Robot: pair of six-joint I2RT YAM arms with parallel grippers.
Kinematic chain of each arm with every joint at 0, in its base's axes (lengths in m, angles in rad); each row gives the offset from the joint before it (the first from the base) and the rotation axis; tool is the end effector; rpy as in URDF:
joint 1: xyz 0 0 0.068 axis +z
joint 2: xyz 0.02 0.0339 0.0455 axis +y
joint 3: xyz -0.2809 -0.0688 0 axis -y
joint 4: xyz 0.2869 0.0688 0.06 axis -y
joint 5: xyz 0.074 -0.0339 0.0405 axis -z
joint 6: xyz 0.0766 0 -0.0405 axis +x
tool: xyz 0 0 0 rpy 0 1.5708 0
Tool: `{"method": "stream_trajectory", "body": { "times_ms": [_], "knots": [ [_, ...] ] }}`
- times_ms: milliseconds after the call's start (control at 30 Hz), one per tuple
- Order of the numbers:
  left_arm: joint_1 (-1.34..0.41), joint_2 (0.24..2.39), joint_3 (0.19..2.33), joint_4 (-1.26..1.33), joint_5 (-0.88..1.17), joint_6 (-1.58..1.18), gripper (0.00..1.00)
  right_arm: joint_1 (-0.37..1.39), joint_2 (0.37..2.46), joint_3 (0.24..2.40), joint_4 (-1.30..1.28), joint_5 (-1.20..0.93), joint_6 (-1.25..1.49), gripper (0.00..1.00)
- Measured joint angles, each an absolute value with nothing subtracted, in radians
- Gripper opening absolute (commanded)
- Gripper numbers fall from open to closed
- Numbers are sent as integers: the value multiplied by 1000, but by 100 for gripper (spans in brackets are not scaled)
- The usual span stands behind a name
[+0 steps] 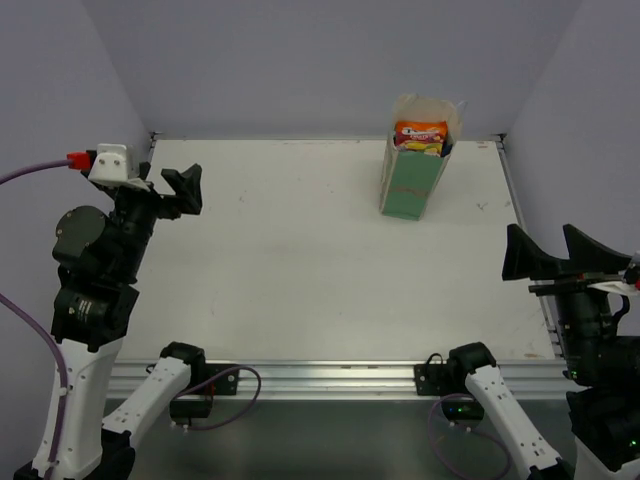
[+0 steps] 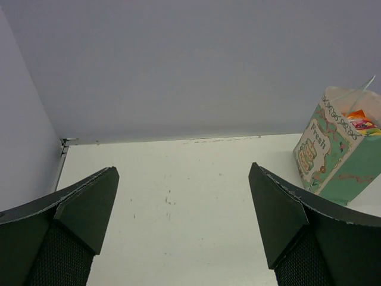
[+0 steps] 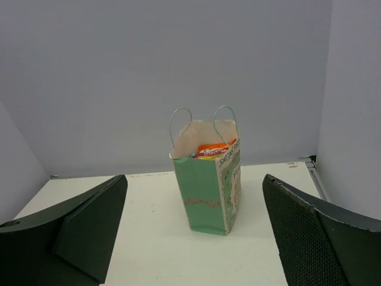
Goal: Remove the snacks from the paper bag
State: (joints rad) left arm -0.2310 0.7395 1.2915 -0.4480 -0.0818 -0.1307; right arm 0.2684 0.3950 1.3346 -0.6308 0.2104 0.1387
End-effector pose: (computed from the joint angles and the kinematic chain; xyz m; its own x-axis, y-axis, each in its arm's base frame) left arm 0.1716 -0.0339 0.5199 0.0808 -0.1524 -0.9850 0.1610 0.9773 -0.1380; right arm 0.0269 -0.0092 0.5339 0.2809 0.2175 -0.9348 -0.1074 0.9750 0.1946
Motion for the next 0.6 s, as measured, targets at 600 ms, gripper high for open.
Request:
{"method": "stream_trajectory", "body": {
  "times_ms": [600],
  "knots": [
    [-231,859,1289,-482,-66,-176,100,268,867,1439,-619,186,288,99]
  ]
}}
